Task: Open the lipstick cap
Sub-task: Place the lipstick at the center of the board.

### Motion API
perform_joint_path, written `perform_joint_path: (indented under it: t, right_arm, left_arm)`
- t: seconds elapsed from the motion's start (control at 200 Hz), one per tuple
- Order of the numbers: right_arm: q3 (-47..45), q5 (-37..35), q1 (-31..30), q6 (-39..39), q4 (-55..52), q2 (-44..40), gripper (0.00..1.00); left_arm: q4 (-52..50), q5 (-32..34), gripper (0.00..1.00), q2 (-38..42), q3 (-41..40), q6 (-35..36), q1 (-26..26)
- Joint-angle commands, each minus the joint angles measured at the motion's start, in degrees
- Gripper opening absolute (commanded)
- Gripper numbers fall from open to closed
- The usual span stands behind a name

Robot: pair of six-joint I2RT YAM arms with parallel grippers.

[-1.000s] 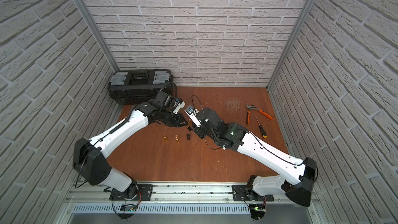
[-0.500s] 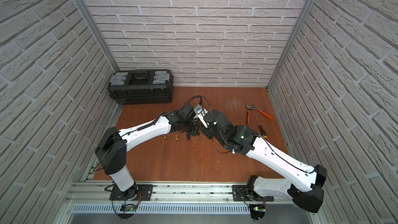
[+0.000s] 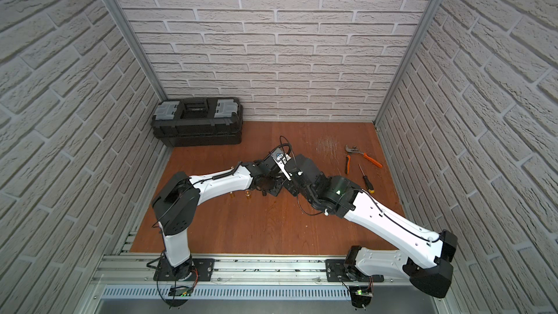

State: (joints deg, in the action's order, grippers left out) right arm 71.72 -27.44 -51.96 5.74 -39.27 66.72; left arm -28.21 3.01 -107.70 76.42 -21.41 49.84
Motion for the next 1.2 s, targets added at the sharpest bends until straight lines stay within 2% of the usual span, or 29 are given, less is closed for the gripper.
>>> perform_joint_path:
  t: [0.0, 0.08, 0.405, 0.675, 0.805, 0.965, 1.195]
  right_arm:
    - [-0.72, -1.19, 0.05, -0.88, 1.30, -0.53, 0.36]
    - [-0.78, -1.14, 0.03, -0.75, 1.30, -0.44, 0.36]
    - [-0.60, -1.20, 0.04, -0.82, 0.94, -0.15, 0.36]
    - [0.25, -1.39, 0.01, -0.77, 0.55, -1.30, 0.36]
    - [1.13, -1.84, 0.00, -0.83, -0.30, -2.65, 0.36]
    - [2.69, -2.37, -0.07, -0.96, -2.82, -5.89, 0.36]
    - [4.76, -2.76, -0.05, -1.60, -7.46, -12.00, 0.37]
  left_arm:
    - [2.63, 0.71, 0.14, -0.39, -0.62, 0.67, 0.34]
    - [2.45, 0.62, 0.16, -0.91, -0.57, 0.58, 0.57]
    - [0.76, 1.20, 0.36, -1.42, 0.36, 0.96, 1.25]
    - [-4.86, 2.00, 0.45, 1.93, 4.91, 1.82, 0.05]
    - [-9.92, -1.65, 0.49, 2.77, 10.31, 2.53, -0.93]
    - [-15.90, -7.59, 0.49, -1.30, 19.41, 4.41, -0.70]
    - [-20.36, -8.54, 0.49, -10.85, 30.62, 8.20, 3.15]
